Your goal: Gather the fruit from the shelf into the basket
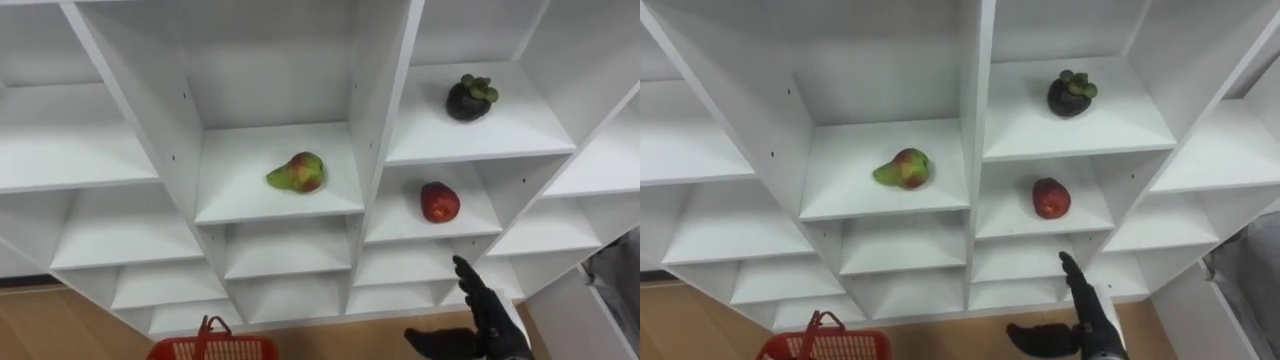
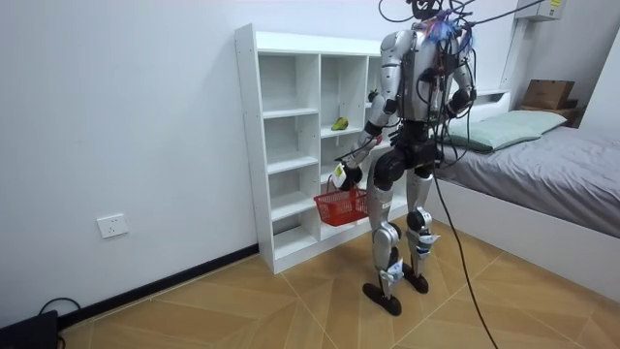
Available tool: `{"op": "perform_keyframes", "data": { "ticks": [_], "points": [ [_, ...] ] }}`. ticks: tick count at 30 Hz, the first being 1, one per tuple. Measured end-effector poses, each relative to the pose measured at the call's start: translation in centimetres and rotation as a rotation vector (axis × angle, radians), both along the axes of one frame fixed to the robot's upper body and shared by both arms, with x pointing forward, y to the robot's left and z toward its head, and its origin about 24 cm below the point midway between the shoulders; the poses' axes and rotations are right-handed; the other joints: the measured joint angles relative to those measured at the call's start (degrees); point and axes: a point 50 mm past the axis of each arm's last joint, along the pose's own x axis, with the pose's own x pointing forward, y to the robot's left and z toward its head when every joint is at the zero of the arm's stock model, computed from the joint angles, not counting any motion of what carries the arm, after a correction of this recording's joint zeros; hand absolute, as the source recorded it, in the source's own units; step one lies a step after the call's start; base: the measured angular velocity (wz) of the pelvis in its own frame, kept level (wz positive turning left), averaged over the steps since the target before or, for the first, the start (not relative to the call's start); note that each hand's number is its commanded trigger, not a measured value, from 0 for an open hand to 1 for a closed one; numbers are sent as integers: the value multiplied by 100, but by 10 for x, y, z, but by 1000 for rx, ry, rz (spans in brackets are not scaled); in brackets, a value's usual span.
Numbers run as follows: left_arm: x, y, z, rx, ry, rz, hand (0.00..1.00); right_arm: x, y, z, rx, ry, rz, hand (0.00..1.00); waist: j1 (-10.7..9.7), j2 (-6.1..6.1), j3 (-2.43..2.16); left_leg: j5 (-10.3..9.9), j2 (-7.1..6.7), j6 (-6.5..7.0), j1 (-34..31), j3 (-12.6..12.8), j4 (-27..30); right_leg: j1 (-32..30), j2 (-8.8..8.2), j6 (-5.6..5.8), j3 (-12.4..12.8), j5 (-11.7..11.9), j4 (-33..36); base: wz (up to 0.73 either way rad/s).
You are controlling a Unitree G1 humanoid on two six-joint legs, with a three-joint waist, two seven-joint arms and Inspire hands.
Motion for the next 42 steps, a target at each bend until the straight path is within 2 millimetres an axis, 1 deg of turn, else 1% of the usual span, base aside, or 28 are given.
{"op": "perform_keyframes", "data": {
  "ticks": [1,2,6,8,10,11,14,15,17,18,21,23,30,32,37,42],
  "points": [
    [2,0,0,-1,-4,-2,100,2,2,4,12,-28,-2,0,0,14,-9,-1,8,2,-21,18,-4,-6,14,0,13,38,-12,-13],
    [1,0,0,-2,-3,-2,100,4,3,8,24,-46,-8,0,9,39,-5,-2,20,3,-18,83,-6,-12,25,-3,69,55,-12,-17],
    [-1,0,0,-17,11,-21,100,4,4,15,31,-83,-17,0,-27,114,-17,-2,31,3,-39,137,-5,-41,37,-8,127,70,-3,-11],
    [-6,-3,-2,-33,26,-38,100,5,4,21,37,-109,-31,0,-47,182,-53,-2,38,3,-39,232,-5,-68,41,-11,162,72,10,-13],
    [-8,-3,-2,-33,31,-36,100,8,4,28,26,-146,-35,0,-102,211,-61,-2,39,3,-39,271,-6,-89,41,-11,181,73,19,-8],
    [-9,-3,-2,-32,32,-36,100,11,5,34,15,-175,-33,0,-113,220,-59,-2,41,3,-34,291,-6,-102,45,-11,231,73,35,-9],
    [-10,-3,-3,-33,38,-35,100,19,8,49,3,-263,-17,0,-123,209,-49,-2,44,3,-10,385,-7,-138,49,-9,318,71,86,-15],
    [-10,-3,-3,-33,40,-35,100,20,8,52,3,-279,-17,0,-130,203,-46,-2,43,3,-1,397,-8,-138,49,-8,331,72,88,-11],
    [-11,-3,-4,-33,46,-41,100,23,10,62,0,-325,-12,0,-130,171,-23,-2,43,3,34,434,-19,-137,57,0,395,77,99,-11],
    [-11,-3,-4,-32,48,-49,100,24,11,65,-5,-342,-8,0,-130,165,-19,-2,43,3,36,439,-27,-148,58,0,403,77,107,-9],
    [-11,-3,-3,-34,56,-80,100,31,16,91,-39,-472,-10,0,-129,148,-11,-2,43,4,30,441,-68,-181,72,3,418,89,112,-2],
    [-11,-3,-3,-32,58,-91,100,31,18,97,-41,-512,-21,0,-126,139,-11,-2,43,4,42,438,-72,-174,74,3,429,89,108,0],
    [-13,-2,-4,-27,63,-92,100,31,14,102,-90,-559,-73,0,-116,162,-4,-2,43,4,36,439,-100,-181,82,5,428,91,95,0],
    [-13,-2,-4,-27,63,-92,100,32,14,109,-110,-604,-98,0,-101,163,-5,-2,44,4,41,438,-100,-178,83,5,435,91,92,0],
    [-13,-2,-4,-26,65,-93,100,41,13,121,-165,-698,-135,0,-78,152,-9,-2,43,4,63,441,-100,-166,83,4,450,92,93,0],
    [-12,-2,-4,-26,64,-93,100,47,9,129,-176,-741,-142,0,16,128,-15,-1,44,5,72,431,-94,-152,80,2,442,94,94,0]
  ]
}}
